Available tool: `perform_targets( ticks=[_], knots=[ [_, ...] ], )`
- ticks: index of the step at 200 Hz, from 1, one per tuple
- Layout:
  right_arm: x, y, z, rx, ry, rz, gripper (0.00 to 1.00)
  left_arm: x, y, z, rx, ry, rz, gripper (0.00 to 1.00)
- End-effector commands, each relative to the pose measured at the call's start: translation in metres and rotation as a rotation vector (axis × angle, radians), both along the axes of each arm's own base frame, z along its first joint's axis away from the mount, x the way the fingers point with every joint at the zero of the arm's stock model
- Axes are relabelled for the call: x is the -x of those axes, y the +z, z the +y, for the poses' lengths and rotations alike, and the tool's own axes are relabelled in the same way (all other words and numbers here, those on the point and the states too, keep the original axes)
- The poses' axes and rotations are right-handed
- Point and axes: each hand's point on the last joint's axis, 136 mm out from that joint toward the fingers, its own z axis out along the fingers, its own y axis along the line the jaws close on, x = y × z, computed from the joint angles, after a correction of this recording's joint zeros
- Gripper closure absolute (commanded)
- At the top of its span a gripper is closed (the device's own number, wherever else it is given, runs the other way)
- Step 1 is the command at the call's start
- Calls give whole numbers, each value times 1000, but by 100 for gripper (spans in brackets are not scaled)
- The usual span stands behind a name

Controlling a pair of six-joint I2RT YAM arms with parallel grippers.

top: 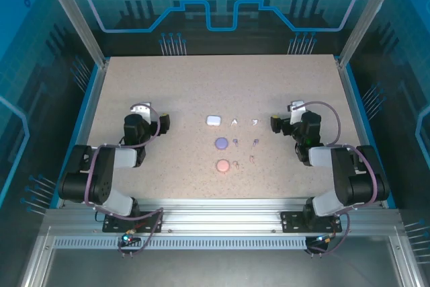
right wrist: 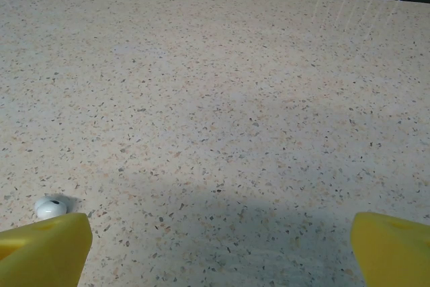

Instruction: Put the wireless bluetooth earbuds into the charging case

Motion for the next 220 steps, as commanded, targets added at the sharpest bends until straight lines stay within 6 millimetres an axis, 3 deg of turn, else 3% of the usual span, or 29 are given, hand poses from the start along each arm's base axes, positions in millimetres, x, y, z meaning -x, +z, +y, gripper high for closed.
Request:
perform_targets(
  ticks=[1,157,192,220],
  knots=[
    [-5,4,-3,2,3,-10,0,-5,5,0,9,-10,-14,1],
    [-5,5,-3,-1,2,-15,0,-5,7,0,6,-6,-8,1],
    [-2,43,-7,59,-75,14,0,-5,44,9,-2,57,20,1],
    [2,72,-10,-53,-162,148,0,1,79,12,71,115,-2,1]
  ],
)
